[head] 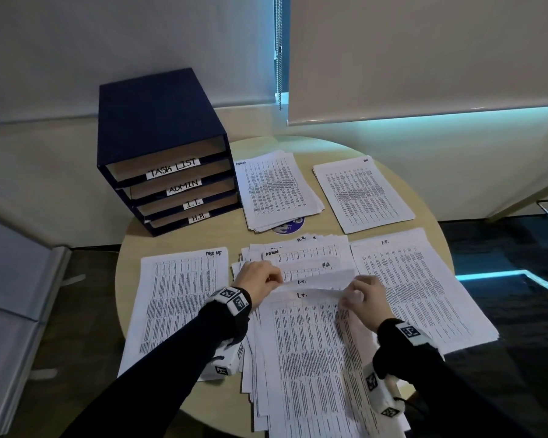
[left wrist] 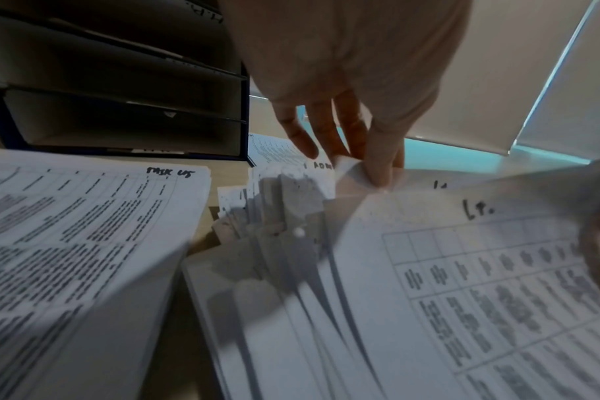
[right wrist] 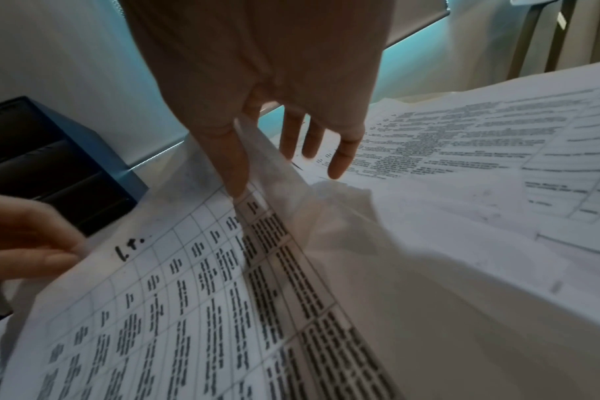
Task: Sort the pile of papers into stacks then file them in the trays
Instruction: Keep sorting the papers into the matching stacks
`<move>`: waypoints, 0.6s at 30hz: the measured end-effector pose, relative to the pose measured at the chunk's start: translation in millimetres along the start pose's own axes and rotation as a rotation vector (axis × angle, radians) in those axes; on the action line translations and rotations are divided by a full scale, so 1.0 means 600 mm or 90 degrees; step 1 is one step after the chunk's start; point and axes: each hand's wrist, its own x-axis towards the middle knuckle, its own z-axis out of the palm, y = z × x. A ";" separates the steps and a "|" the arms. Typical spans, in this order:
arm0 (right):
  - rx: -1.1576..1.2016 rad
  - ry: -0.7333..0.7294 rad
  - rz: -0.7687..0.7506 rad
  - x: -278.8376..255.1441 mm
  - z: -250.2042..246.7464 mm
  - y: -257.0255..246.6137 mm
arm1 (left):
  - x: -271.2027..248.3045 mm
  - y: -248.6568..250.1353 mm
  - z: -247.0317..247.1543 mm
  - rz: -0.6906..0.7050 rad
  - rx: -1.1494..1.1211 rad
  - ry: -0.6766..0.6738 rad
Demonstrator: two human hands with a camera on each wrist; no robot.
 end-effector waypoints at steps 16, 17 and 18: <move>0.146 -0.055 -0.023 -0.013 -0.009 -0.008 | 0.010 -0.001 0.024 -0.135 -0.015 -0.118; 0.149 -0.050 -0.020 -0.013 -0.009 -0.009 | 0.012 0.002 0.023 -0.131 0.000 -0.113; 0.154 -0.037 -0.007 -0.012 -0.009 -0.010 | 0.015 0.002 0.022 -0.120 0.010 -0.100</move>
